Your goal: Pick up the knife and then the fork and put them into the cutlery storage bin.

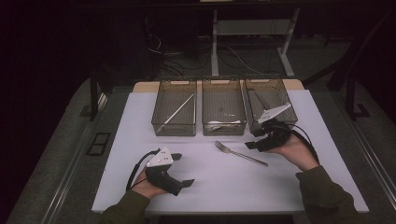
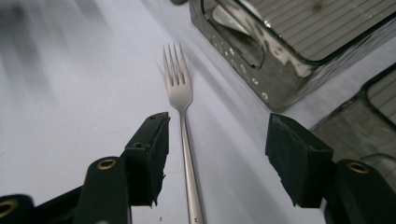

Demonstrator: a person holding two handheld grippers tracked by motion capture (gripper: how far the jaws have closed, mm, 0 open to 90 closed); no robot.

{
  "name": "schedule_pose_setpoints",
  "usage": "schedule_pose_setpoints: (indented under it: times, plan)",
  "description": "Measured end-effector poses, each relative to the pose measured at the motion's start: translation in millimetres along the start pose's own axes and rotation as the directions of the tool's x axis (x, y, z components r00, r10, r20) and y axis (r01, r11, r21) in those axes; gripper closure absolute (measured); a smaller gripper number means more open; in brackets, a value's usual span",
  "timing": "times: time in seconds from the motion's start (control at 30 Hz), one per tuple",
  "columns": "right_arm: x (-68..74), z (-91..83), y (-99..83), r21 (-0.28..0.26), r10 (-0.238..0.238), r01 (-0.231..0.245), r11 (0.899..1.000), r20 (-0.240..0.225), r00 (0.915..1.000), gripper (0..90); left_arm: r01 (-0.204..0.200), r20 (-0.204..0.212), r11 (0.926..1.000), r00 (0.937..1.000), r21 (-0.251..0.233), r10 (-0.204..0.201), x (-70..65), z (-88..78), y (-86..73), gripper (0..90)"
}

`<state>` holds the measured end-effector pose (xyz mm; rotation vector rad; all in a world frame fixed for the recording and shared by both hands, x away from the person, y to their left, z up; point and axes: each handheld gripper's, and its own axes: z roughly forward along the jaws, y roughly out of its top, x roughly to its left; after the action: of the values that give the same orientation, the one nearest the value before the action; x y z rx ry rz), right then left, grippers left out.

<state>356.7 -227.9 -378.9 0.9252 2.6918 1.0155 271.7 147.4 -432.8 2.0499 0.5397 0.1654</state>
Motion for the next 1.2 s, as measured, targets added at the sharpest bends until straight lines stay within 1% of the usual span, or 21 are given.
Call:
schedule_pose_setpoints:
  times: [0.07, 0.13, 0.17, 0.2, 0.3, 0.43, 0.5, 0.67, 0.77, 0.8, 0.87, 0.97, 1.07, 1.13, 1.17, 1.2]
  plan:
    - [2.1, 3.4, 1.3, 0.018, -0.008, 0.008, 1.000, -0.014, 0.9999, 40.4, 0.001, 0.000, 1.0000, 1.0000, 0.000, -0.001, 0.4, 0.2, 0.0, 0.0]
    - [4.1, 6.2, 2.8, 0.035, -0.018, 0.018, 0.999, -0.012, 0.9998, 40.3, 0.001, 0.001, 1.0000, 1.0000, 0.001, -0.001, 0.6, 0.4, 0.0, 0.0]
    - [4.1, 6.2, 2.8, 0.035, -0.018, 0.018, 0.999, -0.012, 0.9998, 40.3, 0.001, 0.001, 1.0000, 1.0000, 0.001, -0.001, 0.6, 0.4, 0.0, 0.0]
    - [5.4, 8.5, 4.0, 0.045, -0.025, 0.026, 0.999, -0.018, 0.9995, 40.4, 0.001, 0.001, 1.0000, 1.0000, 0.002, -0.001, 0.5, 0.5, 0.0, 0.0]
    - [7.5, 12.1, 5.7, 0.066, -0.032, 0.033, 0.997, -0.020, 0.9993, 41.3, 0.001, 0.000, 1.0000, 1.0000, 0.002, -0.001, 0.4, 0.6, 0.0, 0.0]
    - [9.2, 16.1, 7.8, 0.083, -0.040, 0.041, 0.996, -0.017, 0.9991, 43.0, 0.001, 0.001, 1.0000, 1.0000, 0.002, -0.001, 0.0, 0.9, 0.1, 0.0]
    - [10.8, 20.5, 10.0, 0.106, -0.046, 0.047, 0.993, -0.013, 0.9989, 45.9, 0.001, 0.002, 1.0000, 1.0000, 0.003, -0.001, -0.2, 1.1, 0.1, 0.0]
    - [13.0, 30.2, 14.2, 0.149, -0.075, 0.078, 0.986, -0.022, 0.9969, 50.4, 0.000, 0.003, 1.0000, 1.0000, 0.003, 0.000, -0.3, 1.0, 0.1, 0.0]
    - [14.1, 34.2, 16.0, 0.164, -0.077, 0.081, 0.983, -0.033, 0.9965, 52.1, 0.002, 0.003, 1.0000, 1.0000, 0.004, -0.002, -0.3, 1.2, 0.0, 0.0]
    - [15.2, 38.3, 17.6, 0.176, -0.084, 0.090, 0.980, -0.044, 0.9955, 55.1, 0.001, 0.004, 1.0000, 1.0000, 0.004, -0.001, -0.4, 1.3, 0.1, 0.0]
    - [16.6, 42.4, 18.9, 0.197, -0.098, 0.106, 0.975, -0.046, 0.9941, 58.2, -0.002, 0.004, 1.0000, 1.0000, 0.007, 0.002, -0.4, 1.5, 0.0, 0.0]
    - [18.9, 48.4, 20.5, 0.240, -0.132, 0.139, 0.961, -0.045, 0.9903, 62.4, -0.003, 0.005, 1.0000, 1.0000, 0.007, 0.003, -0.4, 1.7, 0.1, 0.0]
    - [21.4, 54.5, 21.4, 0.283, -0.163, 0.168, 0.944, -0.040, 0.9857, 65.5, -0.004, 0.004, 1.0000, 1.0000, 0.007, 0.004, -0.3, 1.6, 0.1, 0.0]
    - [22.3, 57.9, 21.9, 0.299, -0.171, 0.175, 0.938, -0.041, 0.9845, 67.3, -0.004, 0.004, 1.0000, 1.0000, 0.007, 0.004, -0.4, 1.5, 0.1, 0.0]
    - [22.3, 57.9, 21.9, 0.299, -0.171, 0.175, 0.938, -0.041, 0.9845, 67.3, -0.004, 0.004, 1.0000, 1.0000, 0.007, 0.004, -0.4, 1.5, 0.1, 0.0]
    - [22.6, 60.6, 22.2, 0.312, -0.177, 0.181, 0.932, -0.044, 0.9833, 69.3, -0.005, 0.004, 1.0000, 1.0000, 0.008, 0.005, -0.4, 1.6, 0.1, 0.0]
